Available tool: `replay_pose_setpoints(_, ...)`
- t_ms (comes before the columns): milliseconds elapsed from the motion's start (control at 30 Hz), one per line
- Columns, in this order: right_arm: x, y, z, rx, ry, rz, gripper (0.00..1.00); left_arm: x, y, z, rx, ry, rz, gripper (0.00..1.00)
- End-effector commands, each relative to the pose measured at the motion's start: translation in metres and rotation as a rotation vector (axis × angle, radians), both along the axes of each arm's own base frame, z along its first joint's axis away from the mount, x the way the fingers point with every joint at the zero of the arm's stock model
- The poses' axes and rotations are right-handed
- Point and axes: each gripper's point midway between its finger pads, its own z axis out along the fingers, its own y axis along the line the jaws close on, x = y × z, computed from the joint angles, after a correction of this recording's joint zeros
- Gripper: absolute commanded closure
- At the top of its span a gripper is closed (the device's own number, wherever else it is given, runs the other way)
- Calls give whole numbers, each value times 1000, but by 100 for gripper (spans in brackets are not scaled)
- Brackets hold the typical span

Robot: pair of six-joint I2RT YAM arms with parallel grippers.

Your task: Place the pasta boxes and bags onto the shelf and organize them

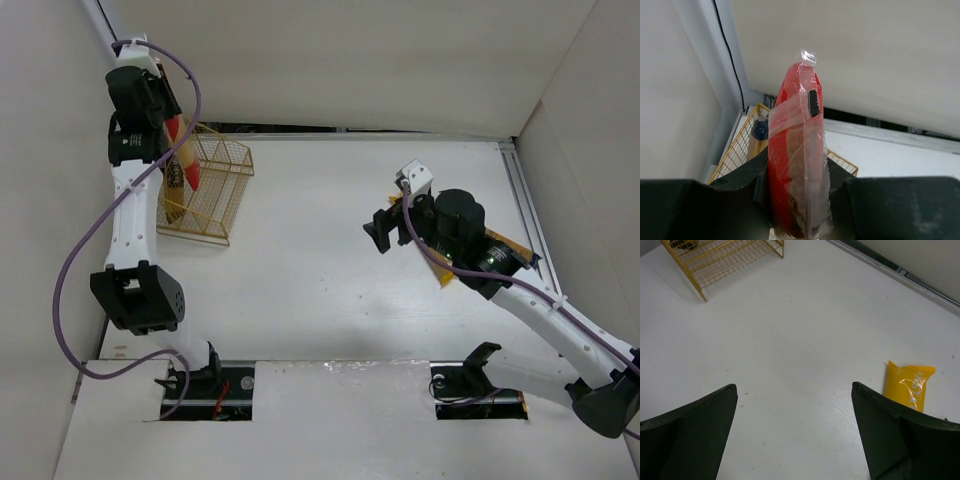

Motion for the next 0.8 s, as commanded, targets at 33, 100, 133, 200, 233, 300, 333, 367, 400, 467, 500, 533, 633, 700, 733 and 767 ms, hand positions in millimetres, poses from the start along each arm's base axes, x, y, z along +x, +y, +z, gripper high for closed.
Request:
replay_pose_setpoints(33, 3, -13, 1, -15, -7, -45, 0, -1, 14, 85, 99, -228, 44, 100)
replay_pose_setpoints(100, 2, -16, 0, -17, -8, -54, 0, 3, 21, 79, 119, -202, 55, 100)
replay_pose_setpoints(133, 5, -20, -5, -25, -2, -72, 0, 6, 27, 71, 132, -178, 65, 100)
replay_pose_setpoints(200, 3, -21, -7, -26, -1, -72, 0, 6, 28, 71, 158, -173, 65, 100)
replay_pose_setpoints(233, 5, -25, -13, -34, 8, -83, 0, 7, 30, 65, 187, -155, 64, 100)
replay_pose_setpoints(300, 5, -25, -13, -34, 9, -83, 0, 13, 31, 51, 194, -125, 62, 100)
replay_pose_setpoints(333, 9, -26, -17, -41, 18, -93, 0, 18, 28, 37, 189, -85, 39, 100)
replay_pose_setpoints(367, 9, -26, -23, -54, 35, -93, 0, 22, 27, 26, 210, -54, 16, 100)
replay_pose_setpoints(400, 9, -28, -21, -50, 44, -110, 0, 25, 23, 24, 208, -44, -9, 100)
replay_pose_setpoints(467, 12, -32, -26, -63, 57, -128, 0, 35, 19, 4, 216, 28, -54, 100)
replay_pose_setpoints(500, 15, -34, -29, -62, 70, -141, 0, 39, 15, -3, 210, 48, -81, 100)
replay_pose_setpoints(533, 14, -35, -32, -69, 80, -141, 0, 43, 15, -10, 224, 71, -96, 100)
replay_pose_setpoints(633, 20, -41, -38, -81, 111, -167, 0, 55, 11, -45, 225, 186, -132, 100)
replay_pose_setpoints(700, 24, -46, -40, -79, 125, -190, 0, 64, 12, -69, 234, 249, -115, 100)
replay_pose_setpoints(733, 24, -46, -40, -79, 125, -190, 0, 65, 15, -77, 233, 271, -103, 100)
replay_pose_setpoints(767, 23, -44, -40, -77, 127, -180, 0, 65, 16, -77, 242, 272, -105, 100)
